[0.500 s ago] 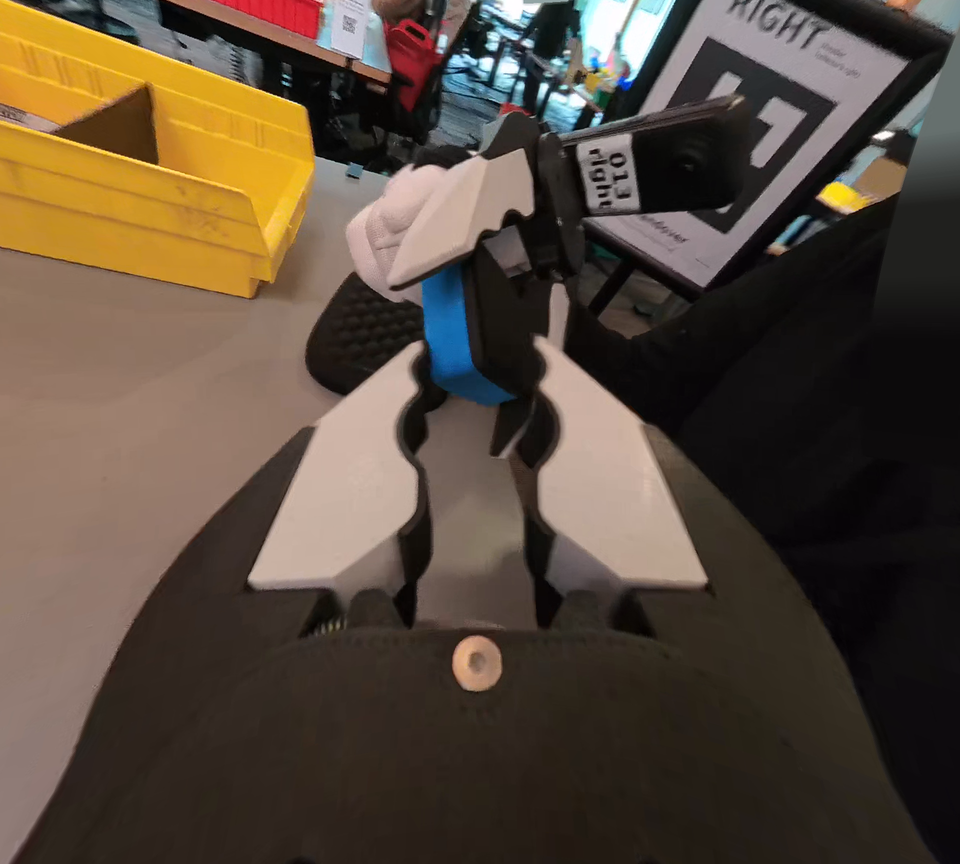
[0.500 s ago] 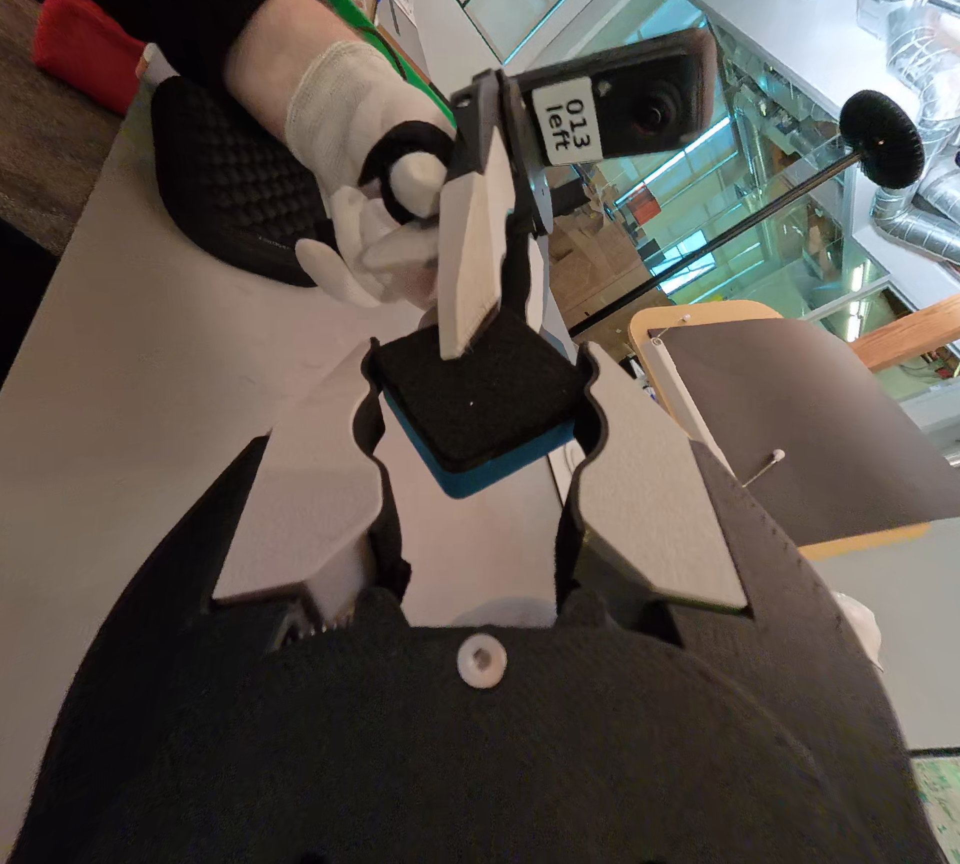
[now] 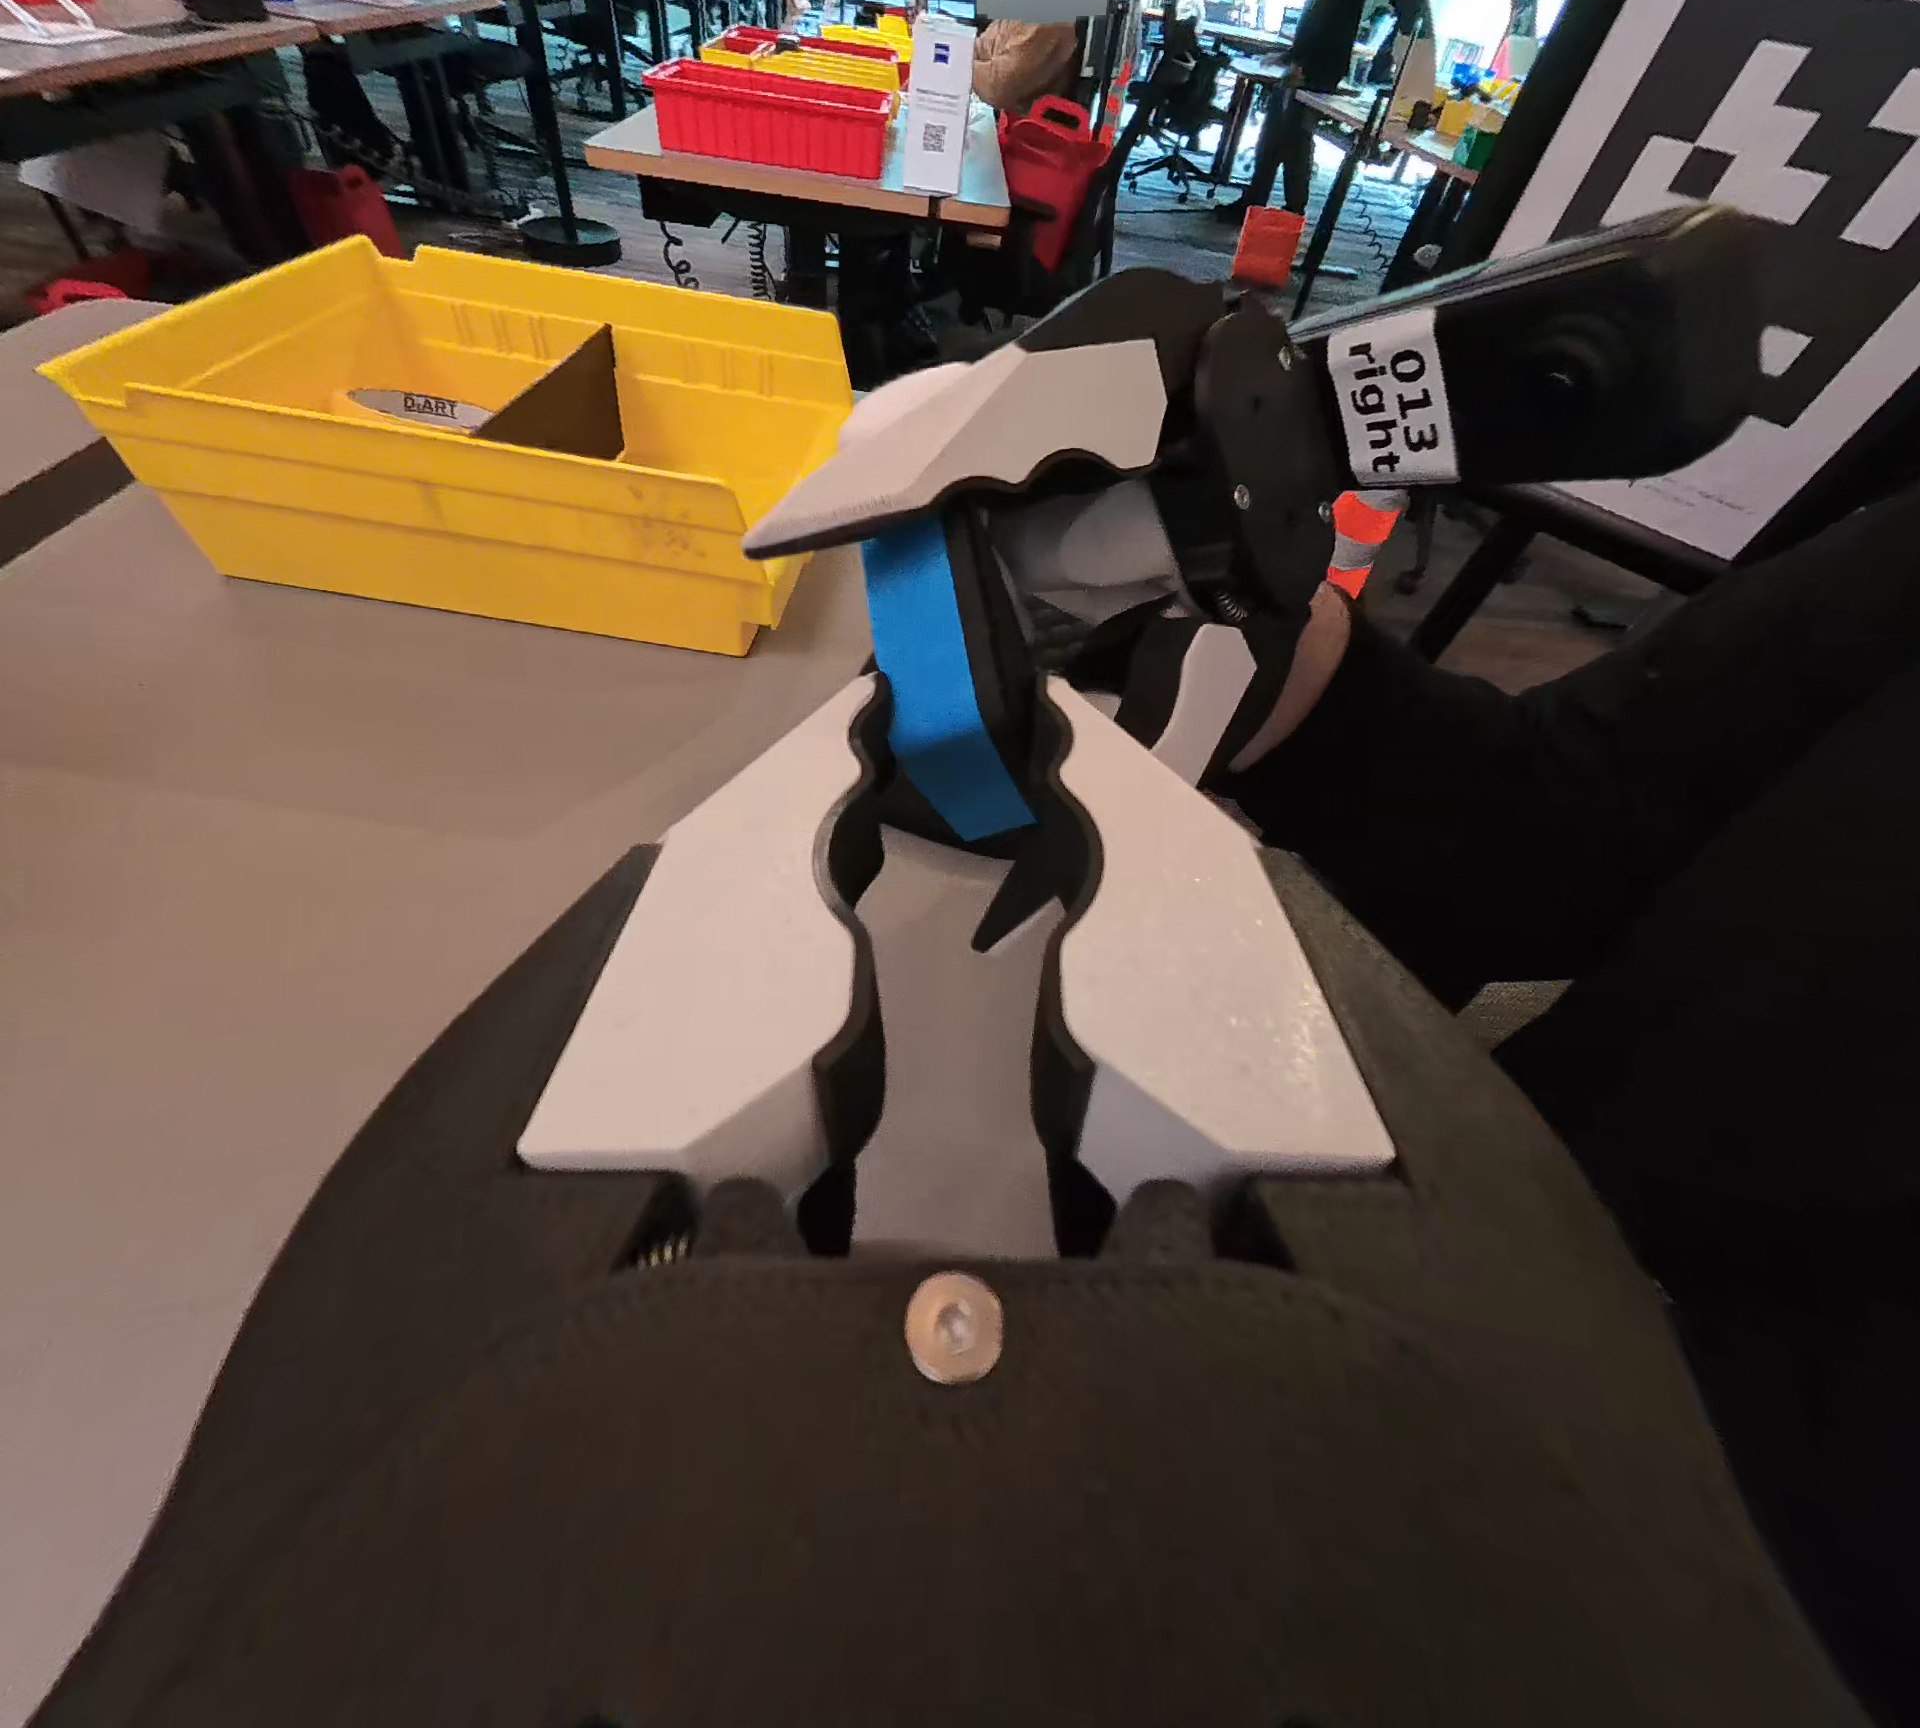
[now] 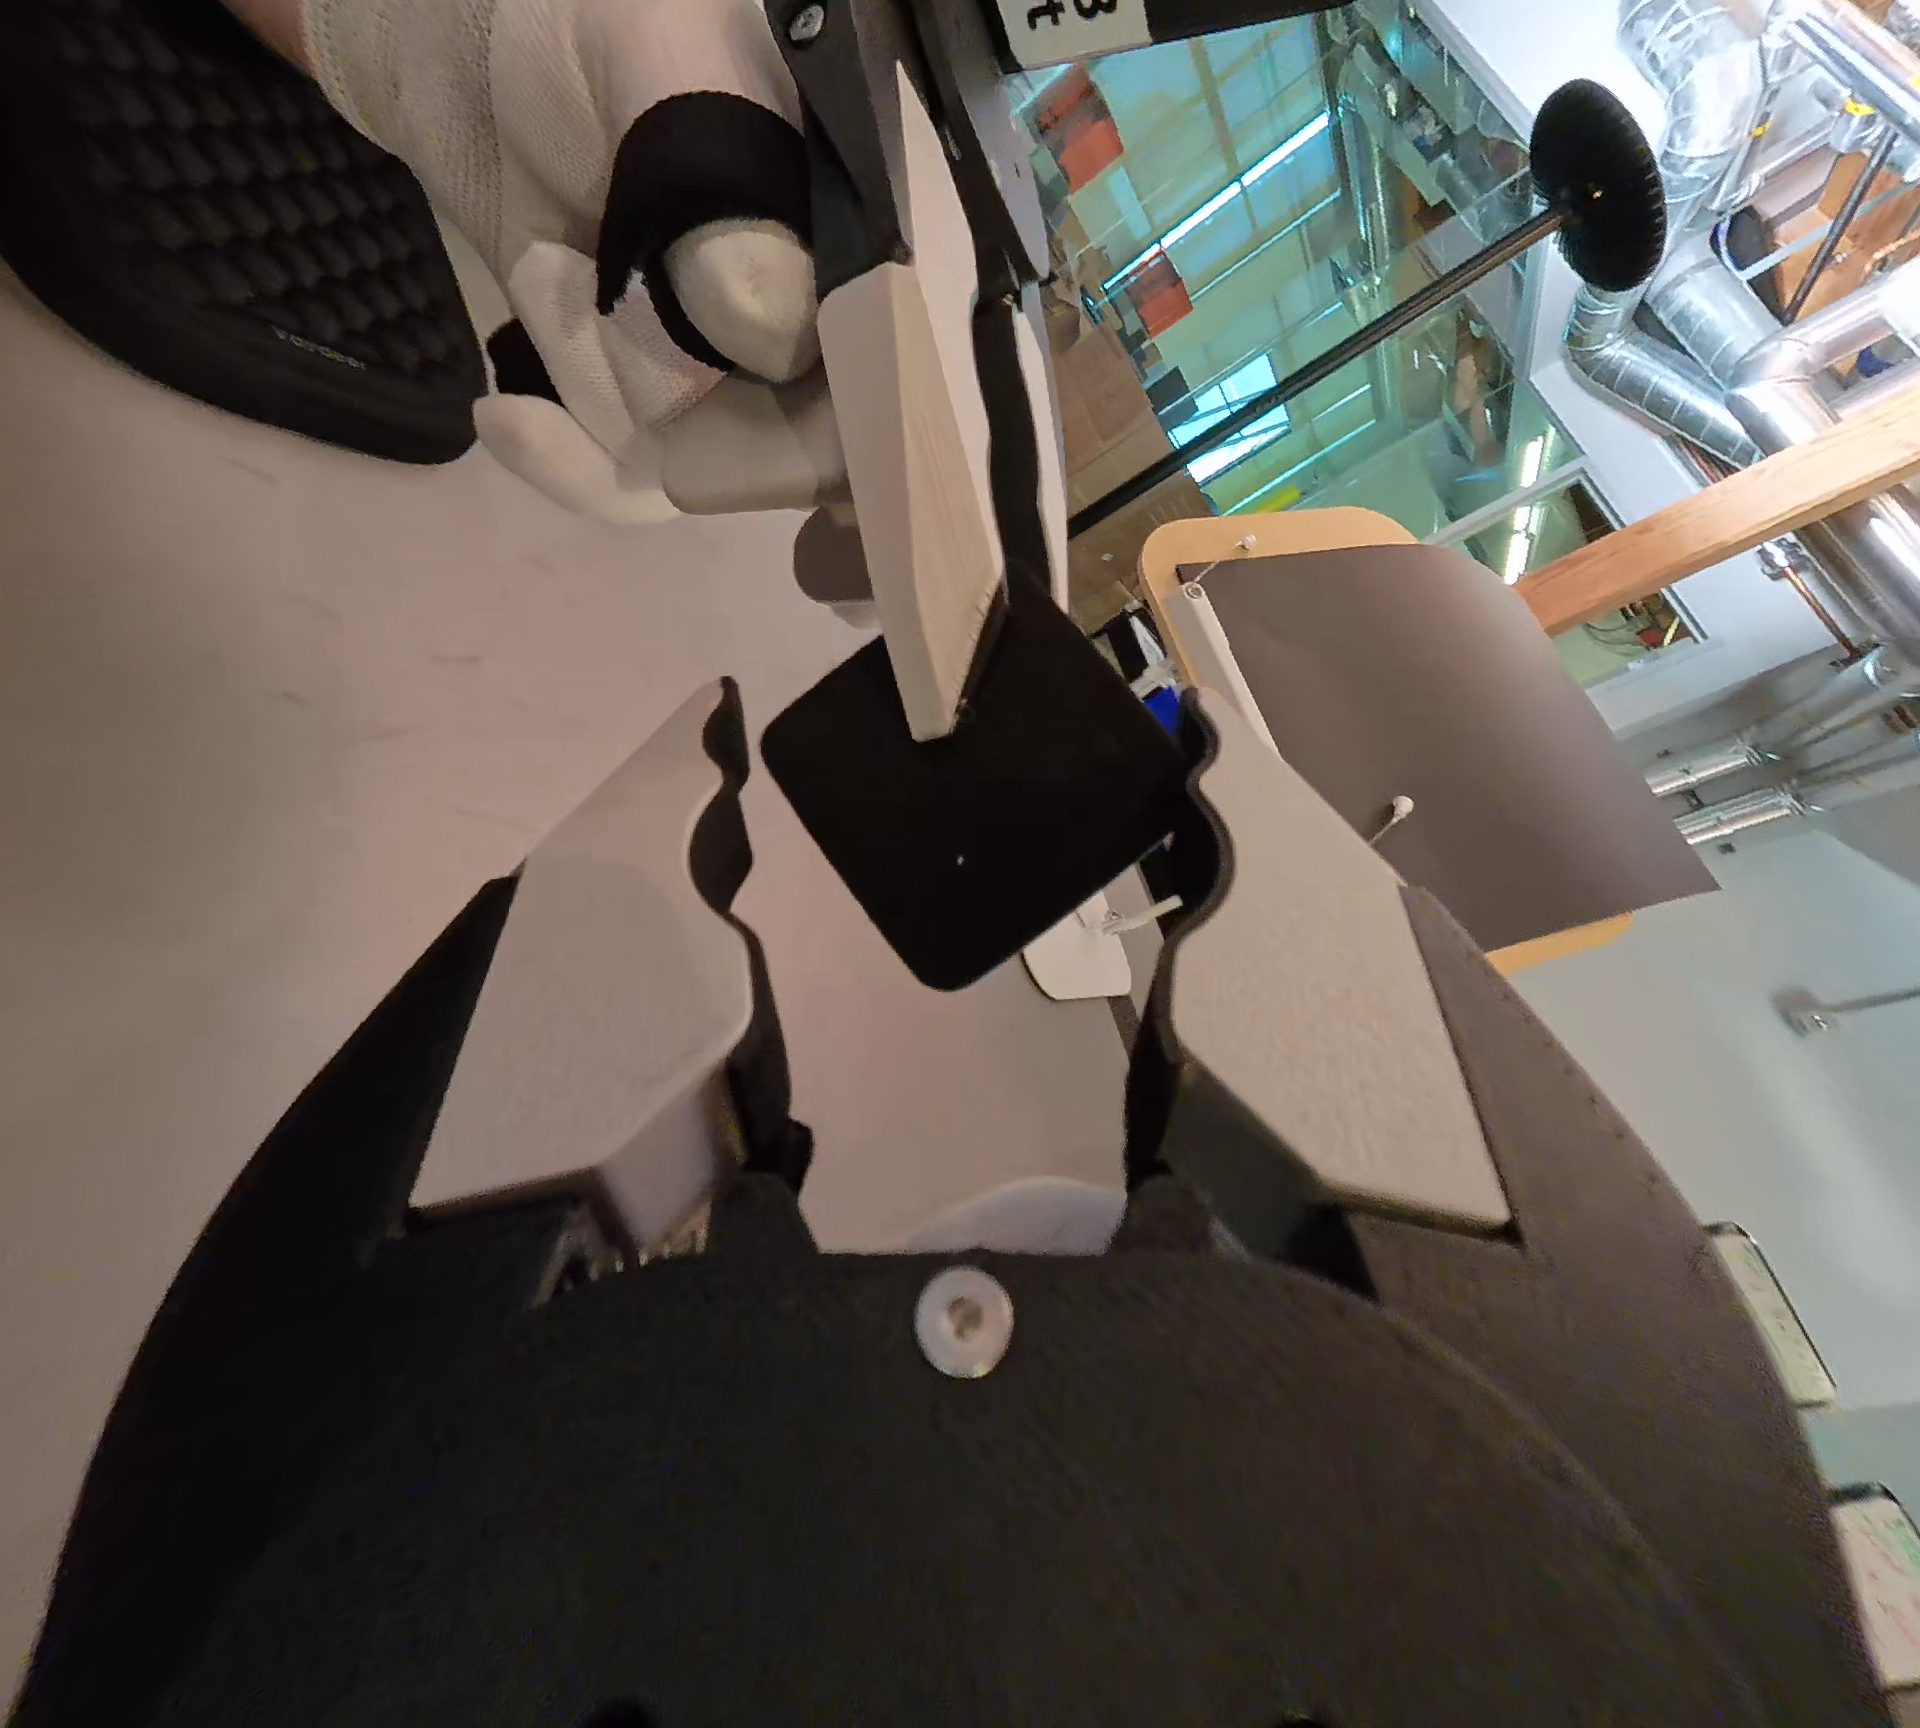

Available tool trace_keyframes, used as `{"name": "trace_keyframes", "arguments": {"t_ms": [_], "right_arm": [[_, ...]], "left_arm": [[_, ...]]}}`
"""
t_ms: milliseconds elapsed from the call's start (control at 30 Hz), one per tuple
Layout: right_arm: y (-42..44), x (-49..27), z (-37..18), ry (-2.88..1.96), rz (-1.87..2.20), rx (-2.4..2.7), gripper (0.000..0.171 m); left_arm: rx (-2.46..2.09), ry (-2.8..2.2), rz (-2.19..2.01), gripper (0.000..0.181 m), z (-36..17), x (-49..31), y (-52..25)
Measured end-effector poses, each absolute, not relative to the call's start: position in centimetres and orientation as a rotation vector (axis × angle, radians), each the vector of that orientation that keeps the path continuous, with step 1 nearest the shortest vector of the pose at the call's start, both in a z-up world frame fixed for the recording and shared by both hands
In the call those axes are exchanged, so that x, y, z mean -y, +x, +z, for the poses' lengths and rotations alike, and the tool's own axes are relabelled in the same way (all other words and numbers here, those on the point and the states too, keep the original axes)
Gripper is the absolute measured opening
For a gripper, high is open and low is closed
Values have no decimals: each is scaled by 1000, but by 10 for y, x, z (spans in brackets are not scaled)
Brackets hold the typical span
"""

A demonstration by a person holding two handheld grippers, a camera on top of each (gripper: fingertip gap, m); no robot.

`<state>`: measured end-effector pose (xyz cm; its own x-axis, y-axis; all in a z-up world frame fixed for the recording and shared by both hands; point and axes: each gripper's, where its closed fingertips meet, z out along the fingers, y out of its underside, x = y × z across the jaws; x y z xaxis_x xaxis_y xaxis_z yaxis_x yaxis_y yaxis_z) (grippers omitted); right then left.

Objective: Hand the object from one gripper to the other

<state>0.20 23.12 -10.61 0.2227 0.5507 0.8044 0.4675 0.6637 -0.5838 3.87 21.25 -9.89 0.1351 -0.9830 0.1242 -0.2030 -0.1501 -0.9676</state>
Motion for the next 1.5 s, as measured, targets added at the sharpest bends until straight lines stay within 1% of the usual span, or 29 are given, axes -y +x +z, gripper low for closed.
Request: {"name": "trace_keyframes", "arguments": {"t_ms": [33, 267, 400, 567, 733, 900, 1100, 1200, 1267, 1300, 1333, 1367, 1500], "right_arm": [[3, -234, -105, -927, 54, 1396, 74], [4, -249, -105, -961, -53, 1354, 74], [8, -259, -108, -996, -127, 1348, 84], [13, -268, -104, -1014, -194, 1310, 83], [12, -274, -96, -1025, -237, 1250, 89], [2, -280, -100, -1024, -352, 1242, 93], [0, -285, -103, -1015, -437, 1243, 80], [2, -284, -103, -1022, -418, 1238, 80], [1, -284, -104, -1030, -393, 1243, 85], [0, -283, -104, -1031, -383, 1242, 83], [0, -283, -104, -1030, -385, 1243, 75], [1, -283, -104, -1032, -390, 1247, 73], [2, -283, -106, -1040, -380, 1258, 73]], "left_arm": [[-1198, -1538, -1111, 23, -99, -213, 39], [-1113, -1539, -1105, 22, -98, -225, 36], [-1052, -1530, -1068, 22, -95, -236, 31], [-1000, -1544, -973, 22, -93, -251, 22], [-852, -1509, -934, 22, -81, -272, 7], [-828, -1499, -928, 22, -90, -271, 12], [-837, -1499, -927, 22, -98, -265, 21], [-853, -1497, -905, 22, -101, -265, 21], [-872, -1490, -890, 22, -102, -262, 23], [-885, -1488, -879, 22, -103, -261, 24], [-894, -1485, -871, 22, -104, -260, 26], [-900, -1482, -863, 22, -104, -259, 27], [-912, -1480, -847, 22, -106, -259, 28]]}}
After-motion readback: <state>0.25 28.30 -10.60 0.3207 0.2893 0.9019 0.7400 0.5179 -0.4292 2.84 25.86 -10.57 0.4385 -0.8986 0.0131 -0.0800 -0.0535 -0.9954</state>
